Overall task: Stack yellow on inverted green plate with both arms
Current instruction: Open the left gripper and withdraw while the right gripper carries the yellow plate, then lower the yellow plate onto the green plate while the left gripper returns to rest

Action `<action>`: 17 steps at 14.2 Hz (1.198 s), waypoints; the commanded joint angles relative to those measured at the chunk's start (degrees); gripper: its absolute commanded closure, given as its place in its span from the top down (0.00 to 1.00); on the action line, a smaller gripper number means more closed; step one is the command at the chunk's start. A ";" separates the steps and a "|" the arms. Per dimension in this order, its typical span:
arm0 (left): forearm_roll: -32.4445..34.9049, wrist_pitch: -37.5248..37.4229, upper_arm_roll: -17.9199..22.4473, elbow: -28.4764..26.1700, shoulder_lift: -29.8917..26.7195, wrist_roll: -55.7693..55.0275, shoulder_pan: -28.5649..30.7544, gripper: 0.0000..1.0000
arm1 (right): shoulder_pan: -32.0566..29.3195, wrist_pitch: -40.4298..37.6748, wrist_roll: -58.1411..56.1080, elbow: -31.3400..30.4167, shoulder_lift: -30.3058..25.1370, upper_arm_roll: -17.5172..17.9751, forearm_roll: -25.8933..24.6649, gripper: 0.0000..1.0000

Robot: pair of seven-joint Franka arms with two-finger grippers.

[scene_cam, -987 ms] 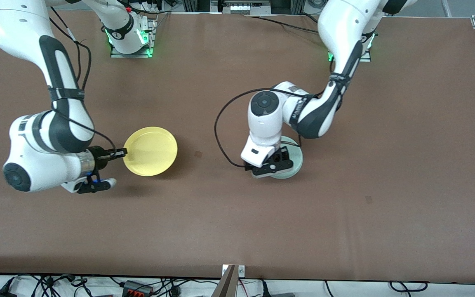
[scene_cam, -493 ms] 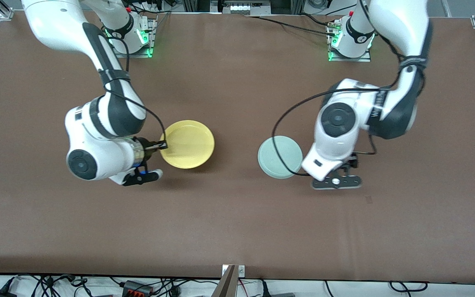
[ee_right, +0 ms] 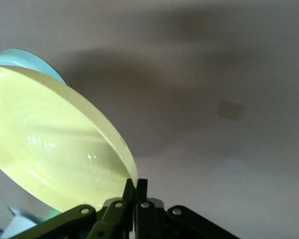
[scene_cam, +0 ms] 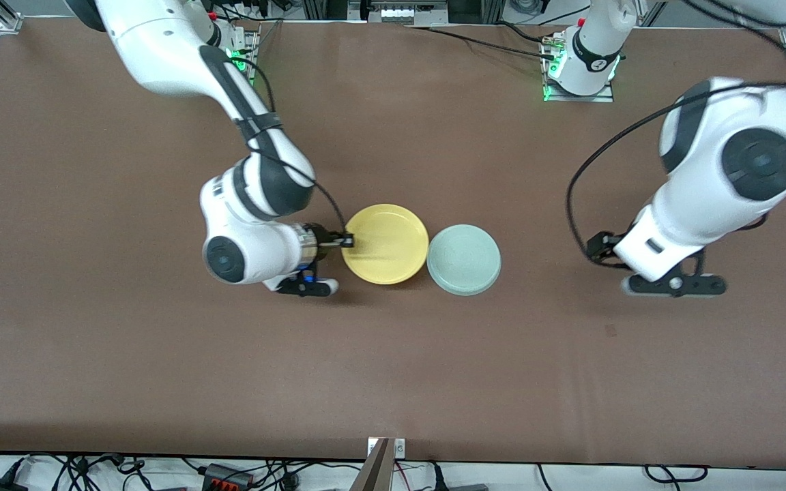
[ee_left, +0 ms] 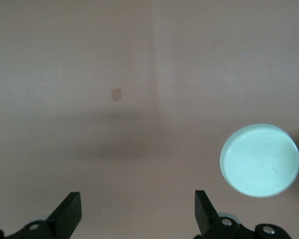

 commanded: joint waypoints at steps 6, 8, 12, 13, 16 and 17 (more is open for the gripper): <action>-3.30 1.47 -0.75 -19.50 -17.74 13.39 5.70 1.00 | 9.86 16.35 17.33 1.30 5.66 -0.43 3.93 0.00; -3.30 1.21 -0.75 -18.89 -17.74 13.83 6.93 1.00 | 10.92 20.32 17.87 1.56 7.07 -0.43 7.36 0.00; -3.48 -2.21 -0.40 -14.33 -16.86 16.66 6.94 1.00 | 12.59 22.62 19.36 1.56 8.83 -0.43 11.15 0.00; -3.48 -3.61 -0.31 -13.96 -15.99 15.08 7.02 1.00 | 12.59 22.62 19.45 1.56 9.01 -0.43 11.16 0.00; -6.18 -4.50 -0.48 -9.24 -13.01 13.31 6.76 1.00 | 12.85 22.71 20.24 1.56 9.27 -0.43 11.25 0.00; -6.98 -5.03 -0.57 -8.08 -11.60 12.96 6.76 1.00 | 13.03 22.80 20.42 1.65 9.54 -0.43 11.25 0.00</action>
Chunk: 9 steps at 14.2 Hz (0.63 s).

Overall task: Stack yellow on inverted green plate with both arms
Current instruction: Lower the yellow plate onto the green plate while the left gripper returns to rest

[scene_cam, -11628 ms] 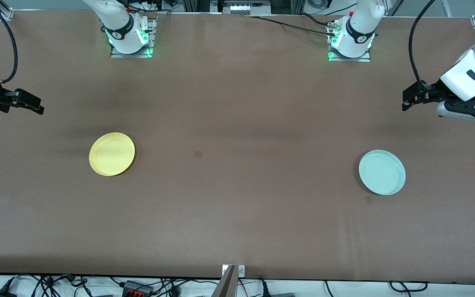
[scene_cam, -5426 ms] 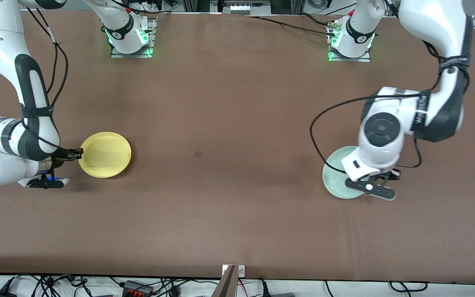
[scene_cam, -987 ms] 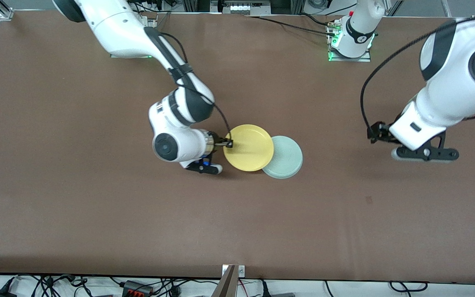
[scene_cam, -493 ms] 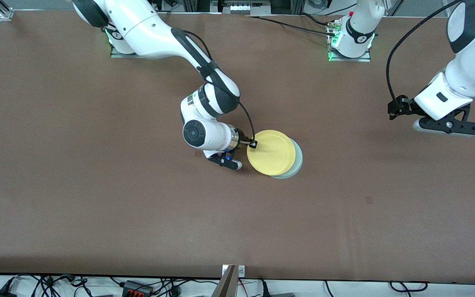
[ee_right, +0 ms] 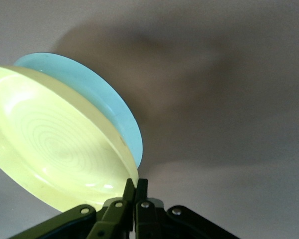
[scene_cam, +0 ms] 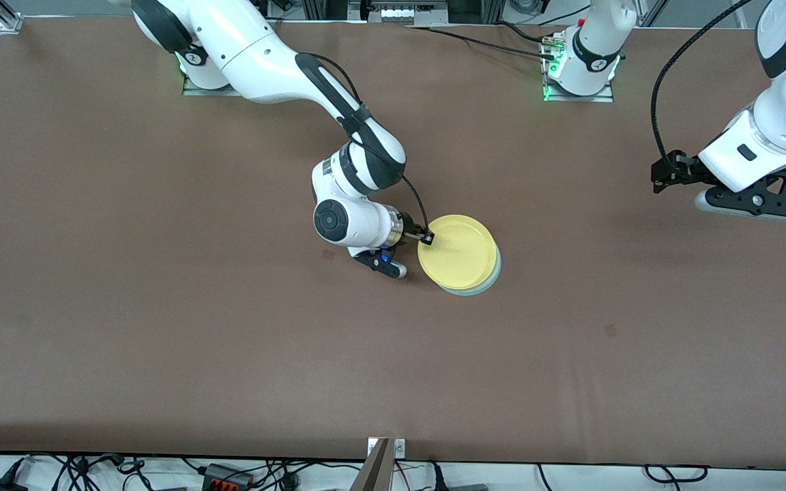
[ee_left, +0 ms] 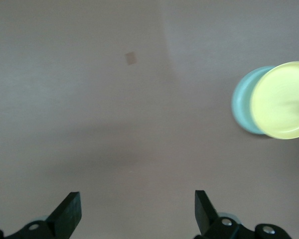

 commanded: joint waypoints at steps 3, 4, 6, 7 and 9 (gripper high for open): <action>-2.28 -2.67 -0.50 5.50 4.24 -10.24 0.39 1.00 | 1.13 2.71 1.46 1.61 1.48 -0.44 1.73 0.00; -2.19 -3.02 -0.59 5.59 4.16 -12.28 0.39 1.00 | 1.40 3.06 1.63 1.52 1.49 -0.44 1.90 0.00; -2.46 -3.98 -0.77 4.89 2.76 -11.78 0.57 1.00 | 1.75 3.76 2.07 1.52 1.57 -0.35 1.99 0.00; -3.06 -3.64 -0.77 3.41 1.01 -11.69 0.65 1.00 | 1.84 3.85 2.16 1.61 1.57 -0.26 1.99 0.00; -4.12 1.69 -0.77 -3.68 -2.85 -11.17 0.92 1.00 | 1.93 3.94 2.60 1.52 1.57 -0.09 1.99 0.00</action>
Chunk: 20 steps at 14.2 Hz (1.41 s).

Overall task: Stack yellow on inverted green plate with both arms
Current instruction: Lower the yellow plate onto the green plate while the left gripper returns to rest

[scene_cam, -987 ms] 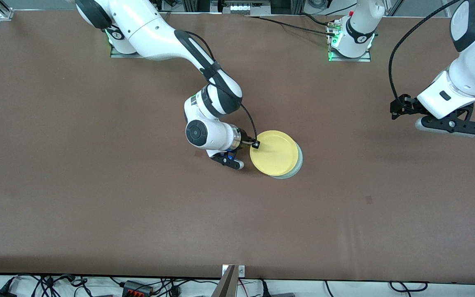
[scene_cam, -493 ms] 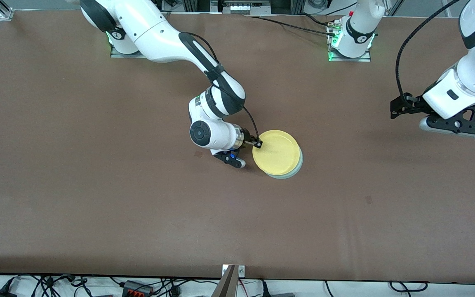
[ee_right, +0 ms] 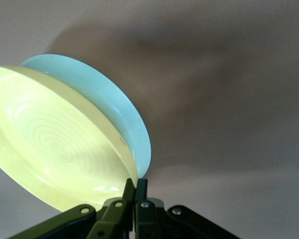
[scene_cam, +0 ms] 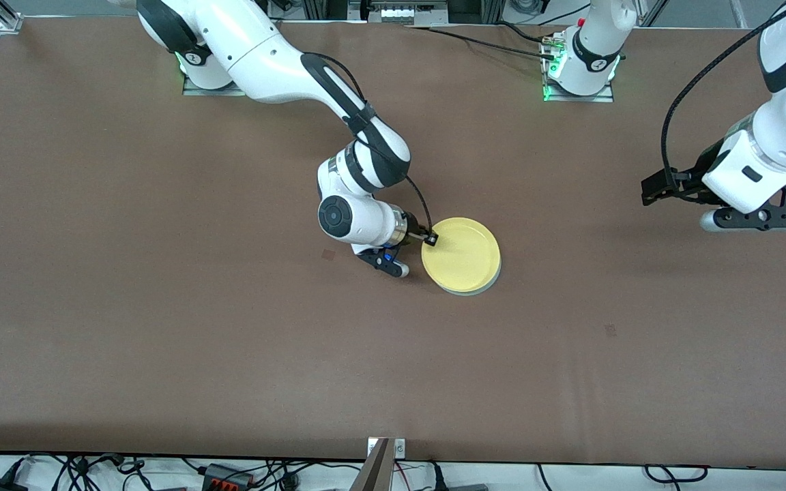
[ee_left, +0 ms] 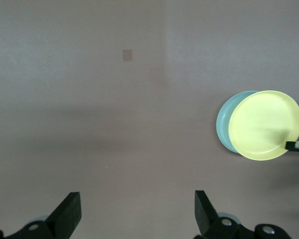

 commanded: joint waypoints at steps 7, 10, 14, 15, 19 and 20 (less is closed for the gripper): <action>-2.59 3.12 -0.35 -7.81 -7.57 6.41 4.17 1.00 | 0.81 1.98 1.15 2.92 2.12 0.00 1.30 0.00; -1.71 1.95 -0.52 -5.41 -6.95 6.59 3.64 1.00 | 1.69 2.06 6.31 4.07 2.48 0.00 1.13 0.86; -1.54 2.22 -0.44 -5.32 -6.52 6.59 3.64 1.00 | 1.34 1.19 7.13 4.07 0.38 -0.88 0.34 1.00; -1.62 2.22 -0.44 -5.41 -6.43 6.59 3.64 1.00 | 1.08 0.32 7.04 4.07 -0.33 -1.49 -1.23 1.00; 0.39 2.30 -0.53 -5.32 -6.42 6.68 3.30 1.00 | 0.99 -10.82 5.90 4.07 -6.30 -6.49 -15.54 1.00; 0.48 2.22 -0.61 -4.98 -6.42 6.68 3.29 1.00 | 0.81 -13.47 4.24 4.07 -7.44 -7.90 -18.62 1.00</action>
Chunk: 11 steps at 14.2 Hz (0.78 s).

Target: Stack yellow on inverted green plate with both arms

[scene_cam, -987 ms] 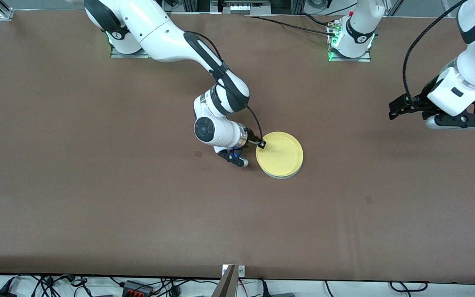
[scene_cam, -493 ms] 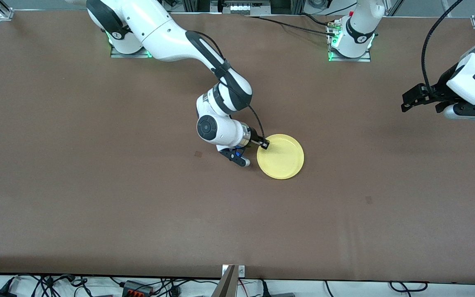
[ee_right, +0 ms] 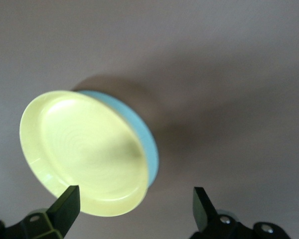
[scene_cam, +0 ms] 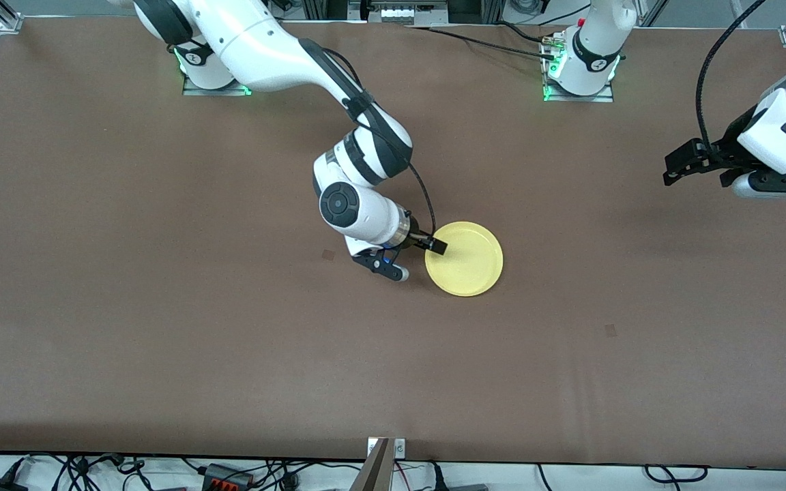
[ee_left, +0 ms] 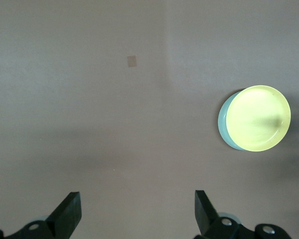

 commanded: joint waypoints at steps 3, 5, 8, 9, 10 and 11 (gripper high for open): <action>1.11 -0.80 -0.28 1.65 0.36 3.21 -0.11 1.00 | -2.54 -11.22 -13.55 -0.93 -7.60 -5.45 -10.33 1.00; 0.94 -0.80 -0.36 1.65 0.28 3.49 -0.20 1.00 | -5.00 -15.26 -20.84 -0.93 -9.80 -7.56 -10.51 1.00; 0.24 -0.80 -0.37 1.82 0.28 3.23 -0.02 1.00 | -7.64 -19.92 -28.16 -0.93 -13.14 -10.46 -10.51 1.00; 0.41 -0.80 -0.37 2.08 0.28 3.14 -0.11 1.00 | -8.35 -21.85 -29.83 -0.93 -14.11 -11.78 -10.51 1.00; 0.41 -0.97 -0.45 2.61 0.36 3.05 -0.20 1.00 | -8.96 -23.52 -31.59 -0.93 -14.90 -12.66 -10.43 1.00; 0.41 -1.06 -0.54 2.61 0.37 2.97 -0.20 1.00 | -10.10 -24.76 -33.00 -0.93 -15.69 -13.45 -10.43 1.00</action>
